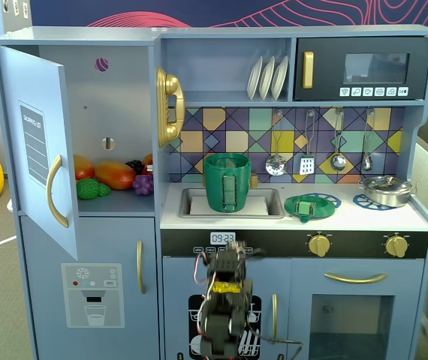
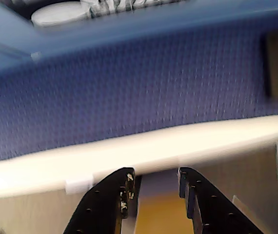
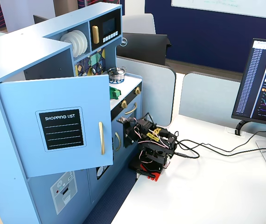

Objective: Pick up the lid from the counter and put it on the green recipient

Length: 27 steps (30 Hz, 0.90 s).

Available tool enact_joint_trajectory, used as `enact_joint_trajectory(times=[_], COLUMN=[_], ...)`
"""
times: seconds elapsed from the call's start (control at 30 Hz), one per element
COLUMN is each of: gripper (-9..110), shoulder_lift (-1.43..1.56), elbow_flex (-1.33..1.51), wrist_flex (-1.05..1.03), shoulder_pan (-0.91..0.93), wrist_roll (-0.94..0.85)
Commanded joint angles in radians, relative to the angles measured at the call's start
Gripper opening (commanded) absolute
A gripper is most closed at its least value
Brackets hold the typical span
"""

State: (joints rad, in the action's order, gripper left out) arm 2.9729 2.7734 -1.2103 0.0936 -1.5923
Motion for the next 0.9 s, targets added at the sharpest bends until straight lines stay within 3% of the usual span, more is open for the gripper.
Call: enact_joint_trajectory(times=[0.0,0.13,0.33,0.63,0.87], gripper=[0,0,0,0,14], shoulder_lift=[-0.166,-0.219,-0.238,-0.33,-0.425], elbow_flex=[-0.344,-0.466,-0.554,-0.528,-0.468], wrist_flex=[0.173,0.397,0.449,0.716,0.982], shoulder_pan=[0.077,0.178,0.298,0.462,0.488], wrist_roll=[-0.058,-0.117,-0.198,-0.186,-0.15])
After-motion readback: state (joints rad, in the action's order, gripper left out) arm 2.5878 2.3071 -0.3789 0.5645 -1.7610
